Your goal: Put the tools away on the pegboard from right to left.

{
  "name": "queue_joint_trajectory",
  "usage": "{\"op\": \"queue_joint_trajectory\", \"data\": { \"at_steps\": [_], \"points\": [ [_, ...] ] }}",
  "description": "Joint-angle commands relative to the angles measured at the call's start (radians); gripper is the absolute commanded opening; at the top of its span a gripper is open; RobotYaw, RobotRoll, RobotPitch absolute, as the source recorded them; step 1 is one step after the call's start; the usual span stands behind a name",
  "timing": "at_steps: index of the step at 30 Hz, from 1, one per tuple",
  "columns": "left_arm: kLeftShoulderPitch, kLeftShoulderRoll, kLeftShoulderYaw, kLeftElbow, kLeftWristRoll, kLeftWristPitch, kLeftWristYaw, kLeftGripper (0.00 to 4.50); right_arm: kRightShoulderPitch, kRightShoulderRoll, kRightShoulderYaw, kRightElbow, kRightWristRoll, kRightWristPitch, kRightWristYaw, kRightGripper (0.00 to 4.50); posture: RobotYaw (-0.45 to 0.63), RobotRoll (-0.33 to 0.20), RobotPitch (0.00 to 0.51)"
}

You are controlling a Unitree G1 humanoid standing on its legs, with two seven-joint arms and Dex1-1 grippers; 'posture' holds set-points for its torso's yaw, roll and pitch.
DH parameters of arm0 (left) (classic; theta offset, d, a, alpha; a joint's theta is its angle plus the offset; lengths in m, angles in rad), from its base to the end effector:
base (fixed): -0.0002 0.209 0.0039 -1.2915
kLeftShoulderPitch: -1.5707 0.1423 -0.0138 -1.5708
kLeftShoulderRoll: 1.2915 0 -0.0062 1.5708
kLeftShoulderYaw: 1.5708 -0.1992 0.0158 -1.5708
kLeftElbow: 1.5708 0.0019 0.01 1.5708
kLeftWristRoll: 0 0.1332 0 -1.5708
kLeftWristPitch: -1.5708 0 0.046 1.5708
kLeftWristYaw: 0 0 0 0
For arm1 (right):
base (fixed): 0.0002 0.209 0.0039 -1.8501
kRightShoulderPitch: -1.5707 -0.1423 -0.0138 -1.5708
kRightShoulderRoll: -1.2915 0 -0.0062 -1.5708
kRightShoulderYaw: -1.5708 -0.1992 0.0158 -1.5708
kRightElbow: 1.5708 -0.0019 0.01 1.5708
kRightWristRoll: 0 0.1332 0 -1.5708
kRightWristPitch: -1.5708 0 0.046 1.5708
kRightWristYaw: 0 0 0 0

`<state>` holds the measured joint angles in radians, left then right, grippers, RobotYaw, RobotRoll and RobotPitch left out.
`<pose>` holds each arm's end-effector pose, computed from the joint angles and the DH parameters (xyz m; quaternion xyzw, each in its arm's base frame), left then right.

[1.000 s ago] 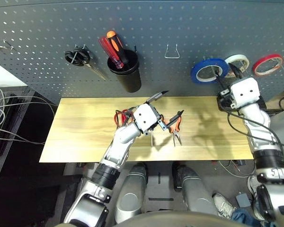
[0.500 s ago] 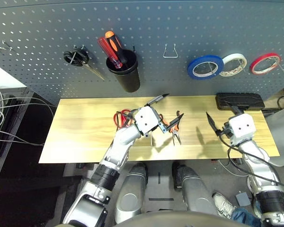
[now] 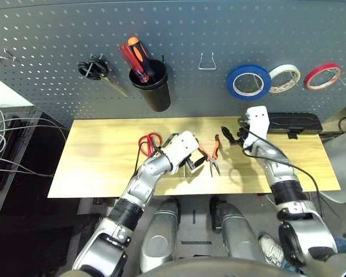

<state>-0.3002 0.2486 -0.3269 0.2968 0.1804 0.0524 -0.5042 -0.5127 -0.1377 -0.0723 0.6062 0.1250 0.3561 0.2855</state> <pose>0.2521 0.1388 0.0286 0.2459 0.0930 -0.3860 0.8842 0.2945 -0.1696 0.0292 0.0346 0.2230 0.1361 0.9646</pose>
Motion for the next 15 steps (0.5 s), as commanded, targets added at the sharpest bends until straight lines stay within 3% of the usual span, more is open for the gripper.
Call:
{"op": "queue_joint_trajectory", "data": {
  "at_steps": [1, 8, 11, 15],
  "points": [
    [0.012, -0.008, -0.002, -0.004, 0.007, 0.005, 0.013, 4.50, -0.001, 0.023, -0.008, 0.049, 0.011, 0.065, -0.023, 4.46, 0.19, 0.000, 0.249],
    [0.034, -0.013, -0.001, -0.025, 0.006, 0.005, 0.021, 4.50, -0.021, 0.034, 0.010, 0.087, -0.010, 0.123, -0.050, 4.46, 0.21, 0.000, 0.254],
    [0.040, -0.012, 0.000, -0.031, 0.004, 0.007, 0.018, 4.50, -0.036, 0.037, 0.003, 0.103, -0.014, 0.149, -0.081, 3.77, 0.21, 0.000, 0.255],
    [0.039, -0.010, 0.002, -0.030, 0.001, 0.003, 0.013, 4.50, -0.054, 0.040, -0.003, 0.129, -0.010, 0.161, -0.099, 2.32, 0.20, 0.000, 0.255]
  ]
}}
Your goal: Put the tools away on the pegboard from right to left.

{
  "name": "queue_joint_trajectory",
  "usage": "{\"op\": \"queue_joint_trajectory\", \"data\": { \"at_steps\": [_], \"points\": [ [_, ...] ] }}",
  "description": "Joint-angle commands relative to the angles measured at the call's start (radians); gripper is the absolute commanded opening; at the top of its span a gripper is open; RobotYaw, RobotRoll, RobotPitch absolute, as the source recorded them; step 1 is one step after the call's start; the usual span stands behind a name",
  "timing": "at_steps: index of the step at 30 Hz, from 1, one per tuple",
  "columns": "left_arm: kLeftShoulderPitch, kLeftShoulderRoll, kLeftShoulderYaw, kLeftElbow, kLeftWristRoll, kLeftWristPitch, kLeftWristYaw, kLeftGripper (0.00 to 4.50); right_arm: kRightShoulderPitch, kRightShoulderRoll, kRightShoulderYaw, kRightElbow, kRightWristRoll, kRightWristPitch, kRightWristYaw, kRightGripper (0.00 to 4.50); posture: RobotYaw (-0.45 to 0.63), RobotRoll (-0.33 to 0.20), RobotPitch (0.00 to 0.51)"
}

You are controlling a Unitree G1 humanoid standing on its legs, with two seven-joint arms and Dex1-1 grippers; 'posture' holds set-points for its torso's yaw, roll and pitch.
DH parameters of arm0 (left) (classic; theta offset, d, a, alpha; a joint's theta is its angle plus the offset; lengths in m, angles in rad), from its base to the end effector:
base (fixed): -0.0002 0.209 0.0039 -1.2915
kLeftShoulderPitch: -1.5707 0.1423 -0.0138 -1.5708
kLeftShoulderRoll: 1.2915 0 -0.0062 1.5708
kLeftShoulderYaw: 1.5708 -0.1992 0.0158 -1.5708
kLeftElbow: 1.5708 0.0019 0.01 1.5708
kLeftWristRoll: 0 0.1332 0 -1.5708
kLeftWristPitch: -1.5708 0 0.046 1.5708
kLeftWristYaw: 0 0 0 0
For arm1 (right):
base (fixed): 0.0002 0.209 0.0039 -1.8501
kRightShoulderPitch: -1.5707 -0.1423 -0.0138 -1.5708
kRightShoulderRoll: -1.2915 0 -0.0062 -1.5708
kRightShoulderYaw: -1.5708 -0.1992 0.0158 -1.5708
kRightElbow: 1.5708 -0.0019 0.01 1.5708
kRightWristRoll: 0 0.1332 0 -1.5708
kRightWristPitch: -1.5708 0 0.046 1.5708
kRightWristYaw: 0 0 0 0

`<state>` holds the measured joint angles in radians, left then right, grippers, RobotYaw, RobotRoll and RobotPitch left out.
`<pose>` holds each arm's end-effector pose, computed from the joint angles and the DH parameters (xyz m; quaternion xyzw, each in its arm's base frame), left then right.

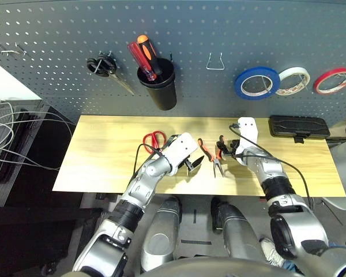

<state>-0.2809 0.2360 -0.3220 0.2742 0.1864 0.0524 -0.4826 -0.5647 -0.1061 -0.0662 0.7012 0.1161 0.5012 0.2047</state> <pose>0.2483 0.1362 0.0280 0.2410 0.0858 -0.3772 0.8901 0.2972 -0.1563 0.0201 0.0377 0.3170 0.1087 0.9414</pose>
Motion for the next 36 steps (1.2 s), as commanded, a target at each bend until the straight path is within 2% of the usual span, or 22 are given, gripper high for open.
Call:
{"op": "queue_joint_trajectory", "data": {
  "at_steps": [1, 6, 10, 14, 19, 26, 36],
  "points": [
    [0.019, 0.003, -0.002, -0.007, -0.005, 0.002, -0.009, 4.50, -0.007, 0.009, -0.012, 0.041, 0.000, 0.015, -0.023, 2.02, 0.20, 0.000, 0.255],
    [0.012, 0.001, -0.002, 0.004, -0.007, -0.005, -0.010, 4.50, -0.044, 0.015, -0.027, 0.088, 0.010, 0.015, -0.042, 0.32, 0.19, 0.000, 0.251],
    [0.006, 0.000, 0.000, 0.013, -0.008, -0.010, -0.012, 4.50, -0.064, 0.013, -0.042, 0.094, 0.018, 0.014, -0.052, 0.27, 0.19, 0.000, 0.248],
    [0.006, 0.002, 0.003, 0.016, -0.011, -0.020, -0.015, 4.50, -0.054, 0.011, -0.060, 0.008, 0.039, 0.061, -0.056, 0.27, 0.19, 0.000, 0.243],
    [0.017, 0.002, 0.023, 0.007, -0.025, -0.104, 0.000, 4.50, 0.055, -0.008, -0.001, -0.254, 0.038, 0.103, 0.012, 0.27, 0.18, 0.000, 0.240],
    [0.055, -0.009, 0.079, -0.049, -0.100, -0.306, 0.013, 4.50, 0.215, -0.081, 0.078, -0.572, 0.024, 0.003, 0.123, 0.27, 0.17, 0.000, 0.240],
    [0.072, -0.013, 0.123, -0.065, -0.156, -0.422, 0.032, 4.50, 0.282, -0.103, 0.115, -0.750, 0.011, -0.238, 0.180, 0.27, 0.16, 0.000, 0.233]
  ]
}}
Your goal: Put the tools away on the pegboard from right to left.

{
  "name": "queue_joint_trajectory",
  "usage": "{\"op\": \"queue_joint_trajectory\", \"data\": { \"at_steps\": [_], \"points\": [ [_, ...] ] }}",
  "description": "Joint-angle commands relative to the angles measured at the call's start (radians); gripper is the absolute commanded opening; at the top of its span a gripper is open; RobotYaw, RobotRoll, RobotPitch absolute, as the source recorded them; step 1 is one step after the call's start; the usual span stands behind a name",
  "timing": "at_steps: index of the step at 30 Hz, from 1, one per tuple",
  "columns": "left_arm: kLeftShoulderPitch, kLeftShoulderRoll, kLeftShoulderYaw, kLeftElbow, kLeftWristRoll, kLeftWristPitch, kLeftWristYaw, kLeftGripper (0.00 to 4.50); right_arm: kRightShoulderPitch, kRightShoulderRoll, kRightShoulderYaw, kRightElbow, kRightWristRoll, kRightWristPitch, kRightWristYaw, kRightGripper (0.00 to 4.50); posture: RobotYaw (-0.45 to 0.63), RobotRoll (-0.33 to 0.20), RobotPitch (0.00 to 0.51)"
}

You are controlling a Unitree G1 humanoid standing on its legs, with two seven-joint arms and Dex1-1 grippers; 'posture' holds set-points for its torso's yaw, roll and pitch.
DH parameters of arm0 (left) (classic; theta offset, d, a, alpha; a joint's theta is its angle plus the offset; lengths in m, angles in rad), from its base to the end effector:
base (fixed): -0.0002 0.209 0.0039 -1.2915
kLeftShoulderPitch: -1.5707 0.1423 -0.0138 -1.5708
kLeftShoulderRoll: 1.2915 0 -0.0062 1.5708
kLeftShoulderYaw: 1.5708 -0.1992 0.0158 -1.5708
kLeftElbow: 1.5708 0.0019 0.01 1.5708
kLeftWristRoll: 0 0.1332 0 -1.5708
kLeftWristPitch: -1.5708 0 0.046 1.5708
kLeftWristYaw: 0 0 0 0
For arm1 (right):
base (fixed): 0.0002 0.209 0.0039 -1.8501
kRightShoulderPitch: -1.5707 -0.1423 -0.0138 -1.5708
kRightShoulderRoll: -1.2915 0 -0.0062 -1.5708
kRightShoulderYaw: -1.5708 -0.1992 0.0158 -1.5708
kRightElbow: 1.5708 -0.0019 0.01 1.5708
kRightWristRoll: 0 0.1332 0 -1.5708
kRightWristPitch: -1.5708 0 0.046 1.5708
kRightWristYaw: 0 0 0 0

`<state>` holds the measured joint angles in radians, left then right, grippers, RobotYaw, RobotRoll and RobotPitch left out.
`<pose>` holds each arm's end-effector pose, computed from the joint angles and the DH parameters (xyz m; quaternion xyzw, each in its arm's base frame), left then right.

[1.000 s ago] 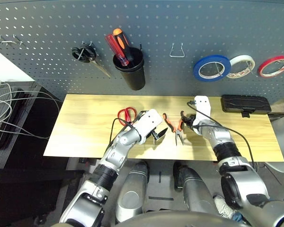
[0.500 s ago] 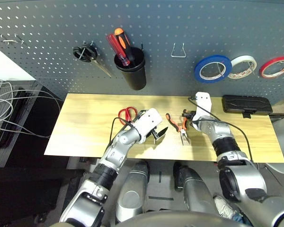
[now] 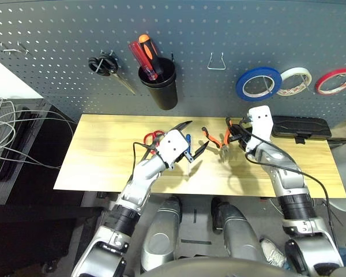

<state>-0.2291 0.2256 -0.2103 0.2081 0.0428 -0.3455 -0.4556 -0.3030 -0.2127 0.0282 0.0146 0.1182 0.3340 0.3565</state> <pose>0.2397 0.1473 0.0500 0.1697 -0.1342 -0.3492 0.9117 0.2588 -0.1705 0.0791 -0.0502 0.0383 0.2147 0.9746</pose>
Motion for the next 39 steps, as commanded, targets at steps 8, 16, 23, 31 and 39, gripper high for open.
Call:
{"op": "queue_joint_trajectory", "data": {
  "at_steps": [8, 16, 23, 31, 39],
  "points": [
    [0.018, -0.012, 0.059, 0.025, -0.041, -0.035, 0.032, 4.50, -0.037, 0.023, -0.004, -0.224, 0.055, -0.150, 0.041, 0.26, 0.14, 0.000, 0.231],
    [-0.024, -0.018, 0.058, 0.014, -0.052, -0.022, 0.021, 4.50, -0.144, 0.032, -0.027, -0.297, 0.082, -0.139, 0.007, 0.26, 0.13, 0.000, 0.236],
    [-0.033, -0.028, 0.053, -0.021, -0.069, 0.017, 0.004, 4.50, -0.257, 0.050, -0.047, -0.316, 0.111, -0.126, -0.032, 0.26, 0.13, 0.000, 0.238],
    [-0.040, -0.034, 0.058, -0.079, -0.096, 0.082, -0.015, 4.50, -0.355, 0.071, -0.047, -0.319, 0.129, -0.124, -0.058, 0.26, 0.14, 0.000, 0.237],
    [-0.060, -0.053, 0.075, -0.128, -0.119, 0.101, -0.005, 4.50, -0.441, 0.099, -0.063, -0.241, 0.117, -0.195, -0.080, 0.24, 0.16, 0.000, 0.241]
  ]
}}
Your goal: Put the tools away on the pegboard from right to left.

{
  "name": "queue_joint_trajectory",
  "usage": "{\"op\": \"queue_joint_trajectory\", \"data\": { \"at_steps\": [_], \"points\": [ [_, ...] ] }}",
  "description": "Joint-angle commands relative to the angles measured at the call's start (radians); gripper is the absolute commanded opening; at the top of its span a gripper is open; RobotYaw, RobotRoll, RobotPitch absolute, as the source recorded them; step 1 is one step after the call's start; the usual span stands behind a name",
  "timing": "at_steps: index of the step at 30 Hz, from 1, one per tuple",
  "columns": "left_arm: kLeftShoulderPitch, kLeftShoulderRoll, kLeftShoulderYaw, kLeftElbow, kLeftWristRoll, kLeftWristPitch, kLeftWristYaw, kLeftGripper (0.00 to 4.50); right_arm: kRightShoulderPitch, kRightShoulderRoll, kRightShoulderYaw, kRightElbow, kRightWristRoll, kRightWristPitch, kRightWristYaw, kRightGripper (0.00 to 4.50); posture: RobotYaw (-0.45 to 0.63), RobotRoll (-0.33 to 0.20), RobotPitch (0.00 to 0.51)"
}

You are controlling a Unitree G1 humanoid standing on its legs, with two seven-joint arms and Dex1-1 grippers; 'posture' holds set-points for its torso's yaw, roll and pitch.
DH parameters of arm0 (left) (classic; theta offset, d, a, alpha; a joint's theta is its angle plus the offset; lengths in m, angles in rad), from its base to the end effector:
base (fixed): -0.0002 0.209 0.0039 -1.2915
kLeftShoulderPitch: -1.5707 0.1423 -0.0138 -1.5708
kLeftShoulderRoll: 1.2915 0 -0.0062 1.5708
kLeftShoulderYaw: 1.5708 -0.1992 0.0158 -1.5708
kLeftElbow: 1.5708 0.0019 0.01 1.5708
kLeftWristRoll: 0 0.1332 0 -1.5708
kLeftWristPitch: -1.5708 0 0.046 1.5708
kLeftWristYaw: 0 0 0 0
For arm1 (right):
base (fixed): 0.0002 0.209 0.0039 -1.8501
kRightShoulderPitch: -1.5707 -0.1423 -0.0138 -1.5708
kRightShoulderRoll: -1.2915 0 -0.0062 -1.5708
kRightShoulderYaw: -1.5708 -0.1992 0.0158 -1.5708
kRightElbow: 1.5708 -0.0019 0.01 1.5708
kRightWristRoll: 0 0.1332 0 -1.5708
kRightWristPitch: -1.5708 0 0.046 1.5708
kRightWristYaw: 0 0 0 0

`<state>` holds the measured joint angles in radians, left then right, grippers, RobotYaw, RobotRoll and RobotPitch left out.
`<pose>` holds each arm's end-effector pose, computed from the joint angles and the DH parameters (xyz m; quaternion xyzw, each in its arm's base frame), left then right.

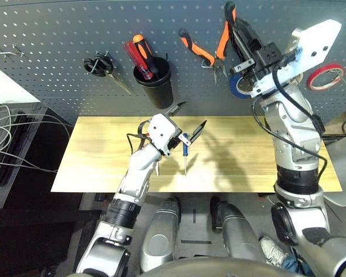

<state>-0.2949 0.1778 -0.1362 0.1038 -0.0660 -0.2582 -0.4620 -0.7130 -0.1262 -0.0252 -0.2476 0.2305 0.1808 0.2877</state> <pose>0.2529 0.1437 0.0822 0.1038 -0.1919 -0.3203 0.9219 0.2720 -0.1260 0.2299 -0.0077 -0.3644 0.2568 0.8951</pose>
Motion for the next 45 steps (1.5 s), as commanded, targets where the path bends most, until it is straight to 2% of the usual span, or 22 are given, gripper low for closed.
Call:
{"op": "queue_joint_trajectory", "data": {
  "at_steps": [1, 9, 21, 33, 41, 45],
  "points": [
    [0.005, -0.005, 0.001, -0.029, -0.012, 0.017, 0.002, 4.50, -0.046, 0.017, -0.010, 0.036, 0.003, -0.054, -0.015, 0.24, 0.16, 0.000, 0.241],
    [0.003, -0.005, 0.006, -0.080, -0.032, 0.049, 0.007, 4.50, -0.138, 0.030, -0.019, 0.176, -0.026, -0.193, -0.033, 0.22, 0.17, 0.000, 0.243],
    [0.013, -0.006, -0.009, -0.118, -0.037, 0.084, 0.009, 4.50, -0.196, 0.070, 0.019, 0.453, -0.121, -0.525, -0.033, 0.12, 0.19, 0.000, 0.261],
    [0.020, -0.002, -0.012, -0.131, -0.029, 0.092, 0.013, 4.50, -0.243, 0.056, 0.046, 0.683, -0.191, -0.801, -0.007, 0.00, 0.21, 0.000, 0.271],
    [0.030, 0.004, -0.009, -0.124, -0.021, 0.086, 0.016, 4.50, -0.229, 0.021, 0.040, 0.594, -0.172, -0.772, 0.009, 0.00, 0.20, 0.000, 0.267],
    [0.034, -0.003, -0.018, -0.111, -0.011, 0.077, 0.015, 4.50, -0.141, 0.010, 0.069, 0.426, -0.171, -0.690, 0.024, 0.00, 0.18, 0.000, 0.263]
  ]
}}
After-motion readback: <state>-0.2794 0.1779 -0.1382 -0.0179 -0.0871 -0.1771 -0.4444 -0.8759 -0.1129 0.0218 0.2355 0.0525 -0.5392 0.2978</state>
